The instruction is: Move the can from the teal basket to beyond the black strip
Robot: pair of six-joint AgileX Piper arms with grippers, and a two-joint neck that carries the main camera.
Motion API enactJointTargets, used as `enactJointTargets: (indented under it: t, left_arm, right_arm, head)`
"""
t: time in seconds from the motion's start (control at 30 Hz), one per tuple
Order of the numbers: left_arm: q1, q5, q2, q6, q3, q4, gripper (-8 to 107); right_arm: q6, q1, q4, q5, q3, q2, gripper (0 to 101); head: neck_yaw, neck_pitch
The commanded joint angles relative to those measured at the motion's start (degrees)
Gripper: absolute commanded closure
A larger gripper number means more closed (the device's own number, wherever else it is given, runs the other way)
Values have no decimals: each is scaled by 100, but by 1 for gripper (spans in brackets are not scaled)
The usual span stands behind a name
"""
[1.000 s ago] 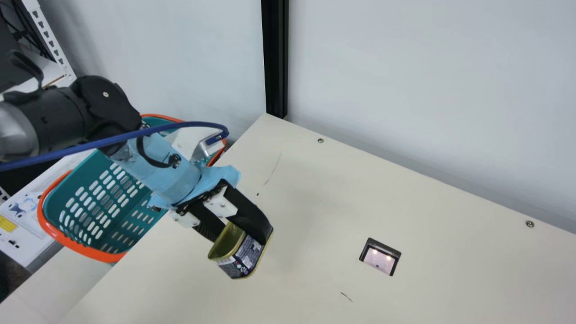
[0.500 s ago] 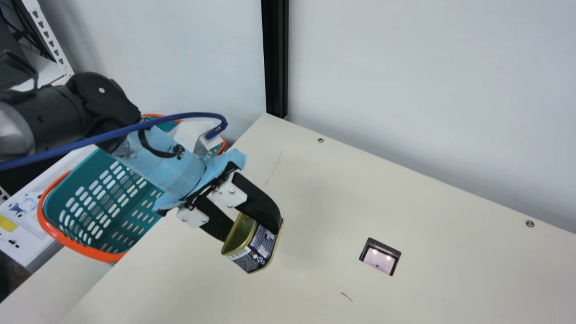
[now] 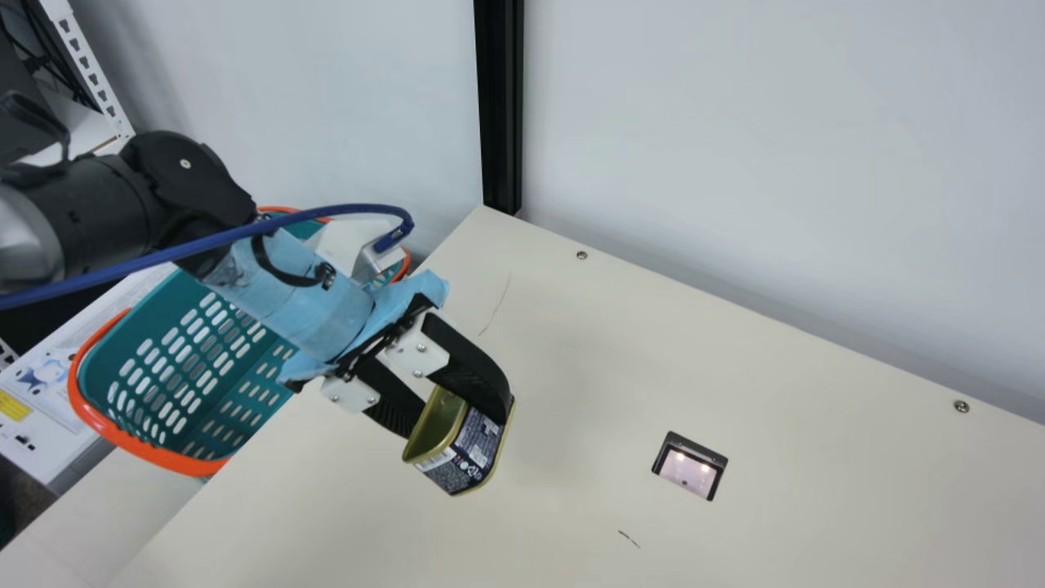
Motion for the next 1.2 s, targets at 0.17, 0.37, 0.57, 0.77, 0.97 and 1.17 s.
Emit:
enactJointTargets:
  t: [0.17,0.37,0.57,0.77,0.97,1.17]
  left_arm:
    - [0,0,0,0,0,0,89]
    - [-12,-15,-10,19,-14,15,89]
    - [-159,-298,-163,340,-31,293,89]
    - [-443,-710,-377,695,-30,658,89]
    - [-754,-1050,-551,905,-19,939,89]
    - [-1039,-1311,-678,1033,-21,1130,89]
  right_arm:
    - [0,0,0,0,0,0,0]
    - [0,0,0,0,0,0,0]
    - [0,0,0,0,0,0,0]
    - [0,0,0,0,0,0,0]
    - [0,0,0,0,0,0,0]
    - [0,0,0,0,0,0,0]
  head:
    - [126,-321]
    - [126,-321]
    - [126,-321]
    - [-36,-286]
    - [-888,-204]
    - [-1763,-172]
